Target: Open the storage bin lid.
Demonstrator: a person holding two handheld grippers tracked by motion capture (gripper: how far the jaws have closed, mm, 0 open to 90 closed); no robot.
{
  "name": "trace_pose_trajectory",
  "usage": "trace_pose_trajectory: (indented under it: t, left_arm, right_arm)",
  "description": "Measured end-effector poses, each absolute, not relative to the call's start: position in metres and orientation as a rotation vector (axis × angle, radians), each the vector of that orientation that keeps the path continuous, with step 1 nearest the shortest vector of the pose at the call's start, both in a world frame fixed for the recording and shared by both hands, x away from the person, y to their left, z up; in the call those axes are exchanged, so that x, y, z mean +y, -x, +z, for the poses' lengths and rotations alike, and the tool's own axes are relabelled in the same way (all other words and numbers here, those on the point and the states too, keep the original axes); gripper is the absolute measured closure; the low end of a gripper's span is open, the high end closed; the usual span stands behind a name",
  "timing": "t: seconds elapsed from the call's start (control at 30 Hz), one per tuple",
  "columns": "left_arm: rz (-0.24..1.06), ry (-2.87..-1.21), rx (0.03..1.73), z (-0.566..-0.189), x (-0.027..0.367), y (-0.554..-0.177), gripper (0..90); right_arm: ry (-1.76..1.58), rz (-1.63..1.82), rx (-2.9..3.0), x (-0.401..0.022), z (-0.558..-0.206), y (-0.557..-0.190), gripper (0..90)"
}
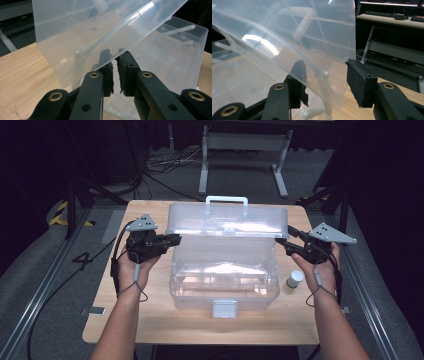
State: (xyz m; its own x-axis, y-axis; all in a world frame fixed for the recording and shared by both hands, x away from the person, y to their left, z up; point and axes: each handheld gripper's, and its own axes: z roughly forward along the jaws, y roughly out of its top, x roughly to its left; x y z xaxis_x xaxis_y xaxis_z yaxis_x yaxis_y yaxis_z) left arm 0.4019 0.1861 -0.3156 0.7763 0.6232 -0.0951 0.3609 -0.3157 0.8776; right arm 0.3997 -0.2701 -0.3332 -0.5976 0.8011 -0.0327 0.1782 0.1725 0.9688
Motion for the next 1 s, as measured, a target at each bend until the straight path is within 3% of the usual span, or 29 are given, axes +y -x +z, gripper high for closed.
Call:
trace_pose_trajectory:
  t: [0.5,0.7,1.0]
  left_arm:
    - [0.299,-1.944,0.732,-0.316,0.186,-0.401,80.6]
    - [0.294,-1.953,0.756,-0.316,0.185,-0.398,73.7]
    - [0.285,-1.946,0.775,-0.318,0.194,-0.392,71.0]
  right_arm:
    - [-0.968,1.419,1.804,-0.252,-0.332,-0.408,48.7]
    - [-0.983,1.416,1.742,-0.252,-0.332,-0.409,56.1]
    - [-0.986,1.417,1.654,-0.248,-0.331,-0.413,60.8]
